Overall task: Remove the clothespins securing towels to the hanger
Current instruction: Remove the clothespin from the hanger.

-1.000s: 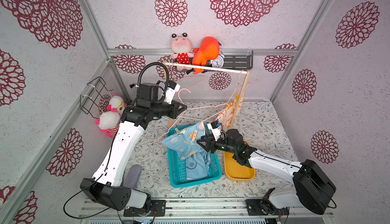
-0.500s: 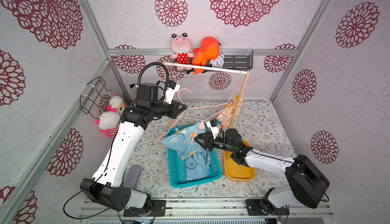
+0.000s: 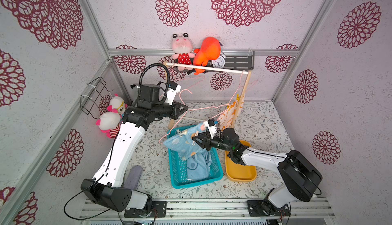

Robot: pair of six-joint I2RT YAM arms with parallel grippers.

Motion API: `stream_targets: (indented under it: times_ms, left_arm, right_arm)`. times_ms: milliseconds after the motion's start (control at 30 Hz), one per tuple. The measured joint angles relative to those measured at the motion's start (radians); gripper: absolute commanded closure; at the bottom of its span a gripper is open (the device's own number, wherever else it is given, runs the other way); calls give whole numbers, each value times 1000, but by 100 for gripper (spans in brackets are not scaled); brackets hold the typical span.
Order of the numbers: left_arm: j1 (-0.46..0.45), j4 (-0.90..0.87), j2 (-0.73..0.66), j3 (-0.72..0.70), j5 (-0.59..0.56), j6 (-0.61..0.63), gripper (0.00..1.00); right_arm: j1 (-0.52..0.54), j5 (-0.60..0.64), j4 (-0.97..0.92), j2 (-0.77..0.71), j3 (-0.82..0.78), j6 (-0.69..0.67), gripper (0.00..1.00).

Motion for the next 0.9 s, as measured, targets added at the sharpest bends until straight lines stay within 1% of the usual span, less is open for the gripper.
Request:
stream_targets:
  times_ms: [500,600,800,900]
  left_arm:
    - [0,2,0,0,0,0,100]
    - [0,2,0,0,0,0,100]
    - [0,5,0,0,-1,0,100]
    - [0,5,0,0,-2,0,100]
  right_arm:
    - [6,0,12,4,-6,8,67]
    - [8,0,14,4,-6,13,73]
    - [10,-1,19,4,-11,19,90]
    - [12,0,15,3,-11,18,94]
